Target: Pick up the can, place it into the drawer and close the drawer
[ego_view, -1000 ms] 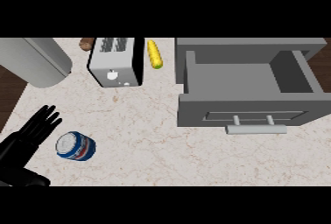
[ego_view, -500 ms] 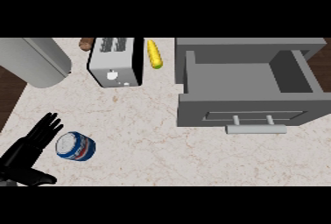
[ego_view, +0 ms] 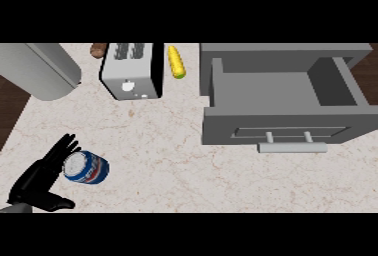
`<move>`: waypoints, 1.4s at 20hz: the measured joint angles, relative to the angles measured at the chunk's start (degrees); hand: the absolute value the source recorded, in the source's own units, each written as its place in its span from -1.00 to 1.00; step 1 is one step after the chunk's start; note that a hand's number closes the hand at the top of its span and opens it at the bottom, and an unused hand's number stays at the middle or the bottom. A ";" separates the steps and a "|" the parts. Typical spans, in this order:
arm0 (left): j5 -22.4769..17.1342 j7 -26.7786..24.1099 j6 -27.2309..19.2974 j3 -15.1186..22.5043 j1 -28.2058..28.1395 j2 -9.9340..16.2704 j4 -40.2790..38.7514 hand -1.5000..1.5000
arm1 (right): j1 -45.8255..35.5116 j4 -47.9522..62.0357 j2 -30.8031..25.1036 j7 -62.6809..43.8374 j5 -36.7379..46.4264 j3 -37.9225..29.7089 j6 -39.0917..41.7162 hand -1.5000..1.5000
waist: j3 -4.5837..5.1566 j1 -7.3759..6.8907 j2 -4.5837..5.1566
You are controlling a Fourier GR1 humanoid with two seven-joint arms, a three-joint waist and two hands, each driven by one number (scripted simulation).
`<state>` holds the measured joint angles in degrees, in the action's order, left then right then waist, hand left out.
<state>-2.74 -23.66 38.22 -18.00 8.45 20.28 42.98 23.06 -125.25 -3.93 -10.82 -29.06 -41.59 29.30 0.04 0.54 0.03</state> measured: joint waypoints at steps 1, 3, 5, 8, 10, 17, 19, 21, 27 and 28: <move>1.04 -1.20 -0.88 0.55 0.91 -0.55 -1.90 -1.00 | -0.22 -0.14 0.28 -0.34 0.25 0.26 -0.09 -1.00 | 0.01 0.05 0.01; 2.15 -2.80 -1.85 1.03 2.96 -0.79 -5.66 -1.00 | -0.68 -0.74 1.01 -0.67 1.07 0.97 -0.48 -1.00 | 0.02 0.09 0.04; 2.90 -4.48 -2.37 1.38 3.78 -0.70 -8.39 -1.00 | -0.67 -0.63 1.01 -0.93 0.58 0.50 -0.09 -1.00 | 0.03 0.11 0.05; 2.92 -4.75 -2.56 1.65 5.43 -0.71 -10.92 -1.00 | 0.31 0.17 1.03 -0.40 -1.04 -1.24 1.69 -1.00 | 0.01 0.13 0.02; 2.73 -5.36 -2.21 1.44 6.57 -0.39 -13.65 -1.00 | 0.72 0.43 1.84 0.24 -0.45 -1.34 2.81 -1.00 | 0.02 0.19 0.04; -0.49 -2.04 -0.30 1.07 8.54 -1.87 -14.25 1.00 | 2.38 -2.88 2.84 -1.74 -1.54 -1.08 2.41 -1.00 | -0.01 0.04 -0.03; -1.27 -0.32 1.75 1.31 9.18 -1.65 -14.54 1.00 | 2.85 -4.25 3.05 -2.69 -2.13 -0.20 1.45 -1.00 | -0.01 0.04 -0.04; -1.92 0.69 2.93 1.91 8.98 -2.34 -13.12 1.00 | 2.53 -3.18 2.76 -2.45 -2.30 -0.54 2.12 -1.00 | -0.02 -0.12 -0.08; -4.64 3.62 5.34 3.39 9.48 -4.93 -7.22 1.00 | 1.96 -3.14 1.86 -3.52 -3.98 -1.86 1.46 -1.00 | -0.06 -0.41 -0.19; -4.97 3.59 5.50 3.69 8.94 -5.42 -5.88 1.00 | 2.86 -4.18 2.24 -3.78 -4.39 -1.76 1.31 -1.00 | -0.07 -0.38 -0.22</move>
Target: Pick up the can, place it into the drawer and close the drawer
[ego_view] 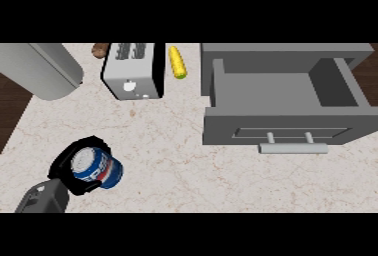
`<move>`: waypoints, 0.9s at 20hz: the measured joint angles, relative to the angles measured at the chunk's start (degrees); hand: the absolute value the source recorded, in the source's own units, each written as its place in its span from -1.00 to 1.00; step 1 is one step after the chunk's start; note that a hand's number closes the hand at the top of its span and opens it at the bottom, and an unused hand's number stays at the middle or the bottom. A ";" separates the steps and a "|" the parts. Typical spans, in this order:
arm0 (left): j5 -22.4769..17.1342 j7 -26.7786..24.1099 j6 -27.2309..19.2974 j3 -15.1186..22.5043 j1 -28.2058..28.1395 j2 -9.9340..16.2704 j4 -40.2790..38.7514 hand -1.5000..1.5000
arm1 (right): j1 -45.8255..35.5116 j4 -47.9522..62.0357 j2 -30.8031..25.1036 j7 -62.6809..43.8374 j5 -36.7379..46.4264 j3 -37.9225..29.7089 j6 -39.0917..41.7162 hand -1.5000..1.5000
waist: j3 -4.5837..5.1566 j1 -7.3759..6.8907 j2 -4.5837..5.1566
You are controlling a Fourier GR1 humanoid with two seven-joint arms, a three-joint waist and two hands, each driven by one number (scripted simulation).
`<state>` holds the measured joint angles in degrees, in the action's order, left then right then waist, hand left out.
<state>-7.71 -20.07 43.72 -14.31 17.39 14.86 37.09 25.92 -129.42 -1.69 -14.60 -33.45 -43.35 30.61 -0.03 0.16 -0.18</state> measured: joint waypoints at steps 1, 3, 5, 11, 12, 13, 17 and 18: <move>-0.78 0.67 0.37 -0.02 0.24 -0.27 0.85 1.00 | -0.12 0.68 -0.23 0.42 -0.33 -0.51 0.36 -1.00 | 0.02 0.01 0.00; -2.66 2.63 -0.09 -0.17 0.33 -1.44 3.98 1.00 | -0.49 0.32 -0.02 -0.09 -0.01 -0.46 0.05 -1.00 | -0.01 -0.15 -0.03; -4.27 3.27 -3.71 -1.15 0.21 -3.88 6.59 1.00 | -0.94 1.03 0.13 0.08 0.33 -0.46 0.19 -1.00 | -0.03 -0.33 -0.06; -6.38 3.68 -22.94 -3.54 3.02 -11.35 12.24 1.00 | -0.84 0.34 0.96 0.07 0.94 0.03 -0.37 -1.00 | -0.04 -0.19 -0.12; -6.97 4.18 -25.22 -2.92 2.97 -12.10 14.19 1.00 | -0.50 -0.11 1.11 0.09 0.87 0.12 -0.46 -1.00 | -0.05 -0.17 -0.13; -7.18 4.52 -27.41 -2.49 3.40 -12.69 15.83 1.00 | -0.31 -0.07 1.24 0.48 1.10 0.26 -0.41 -1.00 | -0.03 -0.13 -0.12; -7.99 9.17 -36.12 1.43 4.81 -14.02 24.81 1.00 | 0.58 -1.70 1.33 0.04 0.44 1.00 -1.31 -1.00 | -0.03 -0.13 -0.18; -8.06 10.44 -37.32 2.44 4.14 -14.20 27.36 1.00 | 1.10 -2.66 1.40 -0.40 0.01 1.06 -1.83 -1.00 | -0.04 -0.11 -0.17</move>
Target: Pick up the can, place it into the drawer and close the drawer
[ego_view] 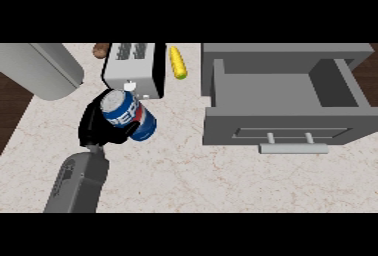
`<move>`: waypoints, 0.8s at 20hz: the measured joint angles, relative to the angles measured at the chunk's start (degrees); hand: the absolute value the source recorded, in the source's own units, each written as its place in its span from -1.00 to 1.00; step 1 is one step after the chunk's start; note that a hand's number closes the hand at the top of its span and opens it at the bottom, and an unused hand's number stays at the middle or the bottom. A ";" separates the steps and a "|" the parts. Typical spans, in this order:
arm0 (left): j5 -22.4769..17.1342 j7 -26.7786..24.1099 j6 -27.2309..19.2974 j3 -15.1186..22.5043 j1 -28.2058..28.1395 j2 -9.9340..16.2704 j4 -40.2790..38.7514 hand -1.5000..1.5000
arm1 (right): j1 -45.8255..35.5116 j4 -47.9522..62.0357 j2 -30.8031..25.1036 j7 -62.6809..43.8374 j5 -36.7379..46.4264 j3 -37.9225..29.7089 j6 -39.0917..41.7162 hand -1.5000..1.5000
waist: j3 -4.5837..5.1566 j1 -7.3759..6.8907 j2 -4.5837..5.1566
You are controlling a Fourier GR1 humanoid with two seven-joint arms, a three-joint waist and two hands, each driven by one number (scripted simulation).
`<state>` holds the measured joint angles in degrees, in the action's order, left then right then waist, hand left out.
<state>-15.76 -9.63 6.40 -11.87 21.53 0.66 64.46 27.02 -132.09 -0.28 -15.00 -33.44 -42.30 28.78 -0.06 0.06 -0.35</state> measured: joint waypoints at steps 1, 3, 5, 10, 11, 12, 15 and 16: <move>-0.01 1.42 -1.89 1.37 0.21 -0.14 2.16 1.00 | 0.06 0.01 0.06 0.23 -0.11 -0.06 -0.11 -1.00 | 0.02 0.03 0.01; -0.26 3.95 -5.79 4.16 0.55 -0.34 6.14 1.00 | 0.58 -0.15 0.14 0.61 0.43 0.43 -0.03 -1.00 | 0.01 0.09 0.04; -0.04 6.17 -9.07 6.30 1.69 -0.46 8.89 1.00 | 0.05 0.20 0.14 0.83 0.84 0.79 -0.34 -1.00 | 0.03 0.15 0.10; 1.19 12.23 -16.67 10.60 5.19 -0.59 14.31 1.00 | 1.49 0.32 -0.20 2.47 1.26 2.49 -1.12 -1.00 | 0.03 0.36 0.17; 1.32 12.54 -18.03 11.56 5.77 -0.60 14.55 1.00 | 1.20 0.90 -0.65 2.38 0.72 1.81 -0.96 -1.00 | 0.04 0.39 0.19; 1.72 14.11 -19.44 12.17 6.67 -0.61 15.62 1.00 | 1.61 1.05 -0.48 2.96 1.15 2.37 -1.06 -1.00 | 0.04 0.41 0.19; 2.60 16.61 -21.49 12.94 9.99 -0.62 16.08 1.00 | 1.34 1.09 -0.38 2.57 1.07 2.00 -0.53 -1.00 | 0.05 0.45 0.24; 2.97 17.29 -22.58 13.19 11.42 -0.62 15.88 1.00 | 1.16 1.20 -0.49 2.40 0.88 1.64 -0.45 -1.00 | 0.04 0.48 0.26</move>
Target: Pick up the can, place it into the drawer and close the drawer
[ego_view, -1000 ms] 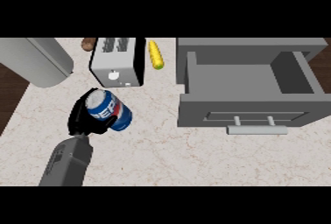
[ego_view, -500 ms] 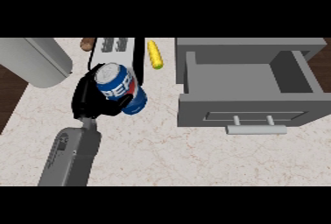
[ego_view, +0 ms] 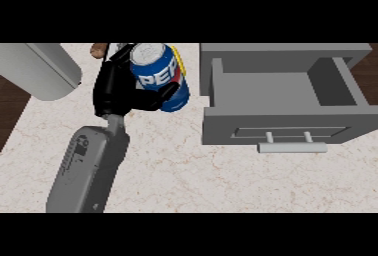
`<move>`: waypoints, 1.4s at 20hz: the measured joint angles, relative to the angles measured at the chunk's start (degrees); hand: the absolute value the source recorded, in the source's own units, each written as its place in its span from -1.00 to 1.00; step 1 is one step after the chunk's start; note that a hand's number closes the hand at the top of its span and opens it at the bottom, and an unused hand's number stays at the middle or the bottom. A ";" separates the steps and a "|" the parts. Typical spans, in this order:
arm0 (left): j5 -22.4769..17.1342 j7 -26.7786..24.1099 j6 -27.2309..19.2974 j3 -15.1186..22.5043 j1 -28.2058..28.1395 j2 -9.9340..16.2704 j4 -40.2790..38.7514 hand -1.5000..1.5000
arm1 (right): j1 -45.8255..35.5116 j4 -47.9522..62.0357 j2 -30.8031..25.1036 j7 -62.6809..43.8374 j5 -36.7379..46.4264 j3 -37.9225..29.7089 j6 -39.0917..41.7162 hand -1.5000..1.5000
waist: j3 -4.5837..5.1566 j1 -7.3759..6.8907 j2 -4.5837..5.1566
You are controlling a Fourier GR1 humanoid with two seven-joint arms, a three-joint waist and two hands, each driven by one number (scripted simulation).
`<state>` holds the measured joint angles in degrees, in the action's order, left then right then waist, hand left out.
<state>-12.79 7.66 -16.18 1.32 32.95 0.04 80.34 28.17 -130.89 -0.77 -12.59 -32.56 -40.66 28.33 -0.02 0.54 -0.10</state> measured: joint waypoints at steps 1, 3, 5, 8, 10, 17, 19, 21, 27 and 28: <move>0.19 0.11 -1.31 0.70 1.31 -0.01 -0.66 1.00 | -0.41 -0.61 0.09 -0.83 0.06 0.22 -0.51 -1.00 | 0.00 0.04 0.02; 0.19 1.15 -2.28 0.91 4.20 0.23 -1.82 1.00 | -0.27 -1.62 0.13 -1.72 -0.34 0.06 -1.01 -1.00 | 0.01 0.15 0.04; -0.11 1.46 -3.48 1.52 6.79 0.13 -3.44 1.00 | -1.57 -1.34 -0.22 -2.63 -0.25 0.04 -1.69 -1.00 | 0.02 0.15 0.08; -0.42 2.57 -5.46 1.52 11.74 0.05 -6.54 1.00 | -1.51 -1.66 -0.05 -2.90 -0.44 0.32 -1.67 -1.00 | 0.01 0.32 0.10; -0.42 2.96 -6.83 1.93 14.49 0.02 -8.33 1.00 | -1.80 -0.50 -0.37 -2.73 -0.46 -0.14 -0.77 -1.00 | 0.01 0.36 0.11; -3.42 2.47 -13.76 5.94 23.87 -0.02 -15.28 1.00 | -2.44 0.52 0.40 -1.17 1.29 1.67 -0.94 -1.00 | -0.01 0.74 0.16; -4.38 1.47 -14.16 6.02 26.21 -0.02 -18.41 1.00 | -3.97 0.69 -0.40 -2.09 1.60 1.59 -1.94 -1.00 | -0.01 0.75 0.22; -5.86 0.29 -14.66 6.45 28.63 -0.03 -21.63 1.00 | -3.97 0.41 -0.07 -1.81 2.20 2.17 -2.04 -1.00 | -0.01 0.93 0.26; -10.69 -2.50 -17.20 9.04 35.27 -0.04 -30.01 1.00 | -4.70 -0.07 -0.13 -2.26 3.04 3.26 -2.99 -1.00 | 0.00 1.52 0.36; -11.71 -2.87 -17.57 9.30 36.57 -0.04 -31.37 1.00 | -4.88 0.14 -0.07 -2.08 3.15 3.29 -2.75 -1.00 | -0.02 1.60 0.39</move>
<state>-24.50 4.79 -33.75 10.62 69.51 0.00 48.97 23.29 -130.75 -0.84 -14.68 -29.41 -37.37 25.58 -0.04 2.14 0.29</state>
